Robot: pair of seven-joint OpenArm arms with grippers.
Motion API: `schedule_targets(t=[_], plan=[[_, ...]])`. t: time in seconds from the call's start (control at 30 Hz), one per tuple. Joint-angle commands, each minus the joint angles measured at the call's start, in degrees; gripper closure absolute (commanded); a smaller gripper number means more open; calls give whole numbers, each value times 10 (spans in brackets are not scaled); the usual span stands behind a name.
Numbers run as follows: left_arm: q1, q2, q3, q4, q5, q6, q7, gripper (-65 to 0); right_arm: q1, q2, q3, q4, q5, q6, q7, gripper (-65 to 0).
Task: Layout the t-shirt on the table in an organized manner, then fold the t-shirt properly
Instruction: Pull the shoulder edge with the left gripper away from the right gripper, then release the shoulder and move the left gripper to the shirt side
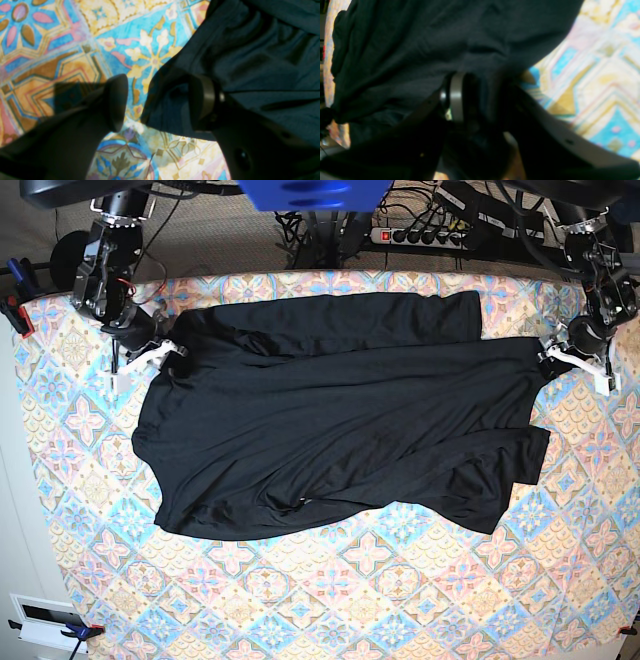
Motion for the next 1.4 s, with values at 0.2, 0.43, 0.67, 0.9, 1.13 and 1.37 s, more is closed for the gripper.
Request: schedule_targets(t=[0.2, 0.43, 0.67, 0.9, 1.13, 1.37], plan=[[-14, -16, -7, 12, -73, -1, -11, -395, -1, 18, 59, 1, -30, -20, -9, -208], [-22, 20, -124, 22, -207, -1, -7, -393, 36, 18, 78, 32, -30, -20, -10, -208], [-26, 20, -148, 29, -227, 4, -10, -395, 71, 17, 71, 73, -30, -20, -47, -208], [-80, 25, -182, 0, -119, 4, -8, -392, 80, 15, 12, 77, -31, -20, -41, -208], [-150, 67, -166, -63, -109, 4, -7, -392, 80, 15, 2, 77, -31, -20, -41, -208], [-210, 100, -143, -129, -77, 4, -11, -392, 79, 15, 2, 77, -31, -20, -41, -208]])
